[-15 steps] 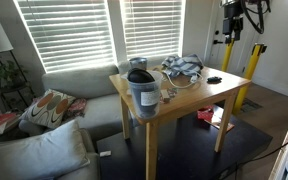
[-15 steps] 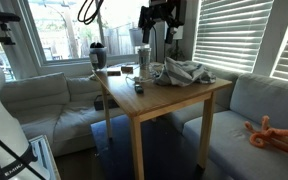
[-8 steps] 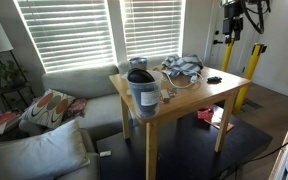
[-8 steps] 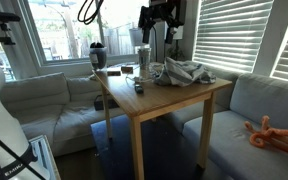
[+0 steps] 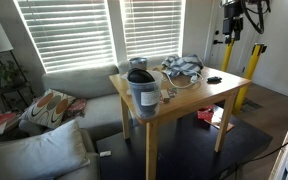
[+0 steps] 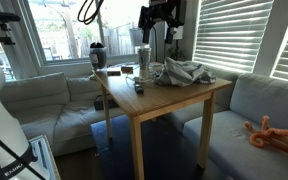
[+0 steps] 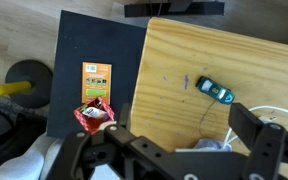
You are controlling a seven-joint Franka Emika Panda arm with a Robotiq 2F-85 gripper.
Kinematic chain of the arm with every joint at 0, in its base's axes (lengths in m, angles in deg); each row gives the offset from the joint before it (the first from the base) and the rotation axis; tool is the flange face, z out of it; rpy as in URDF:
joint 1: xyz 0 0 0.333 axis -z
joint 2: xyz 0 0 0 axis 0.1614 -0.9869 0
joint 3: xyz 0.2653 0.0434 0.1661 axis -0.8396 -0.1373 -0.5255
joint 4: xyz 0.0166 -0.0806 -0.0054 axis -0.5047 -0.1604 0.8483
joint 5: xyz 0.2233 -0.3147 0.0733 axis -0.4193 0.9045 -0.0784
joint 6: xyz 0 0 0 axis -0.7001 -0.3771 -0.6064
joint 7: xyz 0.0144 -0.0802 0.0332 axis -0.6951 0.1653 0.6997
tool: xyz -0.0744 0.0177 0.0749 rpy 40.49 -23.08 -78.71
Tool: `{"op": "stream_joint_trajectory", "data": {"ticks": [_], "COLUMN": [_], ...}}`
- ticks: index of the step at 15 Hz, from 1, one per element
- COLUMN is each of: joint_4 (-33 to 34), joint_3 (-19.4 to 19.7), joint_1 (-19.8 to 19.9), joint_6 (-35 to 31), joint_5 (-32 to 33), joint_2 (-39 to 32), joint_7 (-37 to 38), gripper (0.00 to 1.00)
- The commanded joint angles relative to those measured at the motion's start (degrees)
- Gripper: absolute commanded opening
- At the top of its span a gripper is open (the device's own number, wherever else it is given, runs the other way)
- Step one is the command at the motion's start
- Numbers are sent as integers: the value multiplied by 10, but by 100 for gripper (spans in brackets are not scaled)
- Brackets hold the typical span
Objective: Put the charger in the metal cup
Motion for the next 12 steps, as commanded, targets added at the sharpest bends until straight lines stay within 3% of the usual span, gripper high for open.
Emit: {"op": "stream_joint_trajectory", "data": {"ticks": [1, 6, 12], "joint_4": [1, -6, -71], "joint_3": [-7, -56, -115], "joint_1": [2, -12, -20], "joint_6": [3, 67, -41], "joint_5": [2, -55, -78], "joint_2": [-2, -1, 29], "joint_7": [11, 227, 469], "gripper": [100, 100, 100]}}
